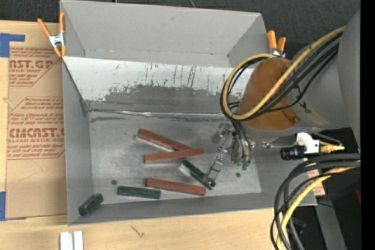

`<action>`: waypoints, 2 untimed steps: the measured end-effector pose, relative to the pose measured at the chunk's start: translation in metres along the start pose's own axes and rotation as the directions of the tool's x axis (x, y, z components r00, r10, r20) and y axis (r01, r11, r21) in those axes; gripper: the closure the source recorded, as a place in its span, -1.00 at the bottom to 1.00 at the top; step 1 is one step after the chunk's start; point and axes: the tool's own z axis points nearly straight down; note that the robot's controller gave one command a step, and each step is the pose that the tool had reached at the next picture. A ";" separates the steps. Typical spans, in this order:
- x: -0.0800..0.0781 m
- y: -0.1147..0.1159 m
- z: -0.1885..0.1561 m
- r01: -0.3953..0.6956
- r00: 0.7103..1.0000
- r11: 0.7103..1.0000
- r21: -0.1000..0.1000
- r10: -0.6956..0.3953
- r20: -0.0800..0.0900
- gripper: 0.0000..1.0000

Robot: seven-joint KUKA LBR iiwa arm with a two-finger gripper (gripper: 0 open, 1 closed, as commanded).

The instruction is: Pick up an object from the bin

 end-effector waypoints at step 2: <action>0.030 0.016 0.056 -0.182 0.983 0.983 0.002 0.182 -0.001 1.00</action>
Offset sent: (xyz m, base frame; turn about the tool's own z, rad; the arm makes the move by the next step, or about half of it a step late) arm -0.0201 0.0261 -0.0551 0.1842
